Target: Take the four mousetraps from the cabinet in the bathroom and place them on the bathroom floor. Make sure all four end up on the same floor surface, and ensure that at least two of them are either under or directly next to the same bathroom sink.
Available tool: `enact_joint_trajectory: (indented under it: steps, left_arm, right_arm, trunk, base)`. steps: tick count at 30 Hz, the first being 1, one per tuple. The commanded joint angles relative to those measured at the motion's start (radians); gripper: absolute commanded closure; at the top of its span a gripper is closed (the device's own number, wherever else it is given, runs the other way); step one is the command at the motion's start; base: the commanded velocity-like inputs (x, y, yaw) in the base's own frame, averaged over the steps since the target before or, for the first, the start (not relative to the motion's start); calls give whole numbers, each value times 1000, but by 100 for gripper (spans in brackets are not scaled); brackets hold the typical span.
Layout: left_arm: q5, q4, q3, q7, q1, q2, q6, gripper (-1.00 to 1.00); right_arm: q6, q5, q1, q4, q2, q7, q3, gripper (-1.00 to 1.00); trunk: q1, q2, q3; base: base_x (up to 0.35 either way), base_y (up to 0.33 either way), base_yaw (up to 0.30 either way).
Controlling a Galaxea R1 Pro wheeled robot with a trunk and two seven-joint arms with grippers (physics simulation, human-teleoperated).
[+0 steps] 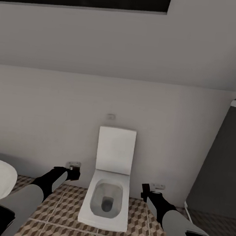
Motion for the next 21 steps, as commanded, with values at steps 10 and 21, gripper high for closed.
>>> enact_joint_trajectory:
  steps: [10, 21]
  left_arm:
    - [9, -4, -9, 9, 0, 1, 4, 100]
    - [9, -5, -9, 9, 0, 0, 4, 100]
  right_arm:
    - [9, 8, -2, -15, 0, 3, -8, 100]
    - [58, 5, -1, -18, 0, -8, -10, 100]
  trunk:
    - [0, -1, -1]
    - [0, -1, -1]
  base:
    - [0, 58, 0]
    - [0, 3, -116]
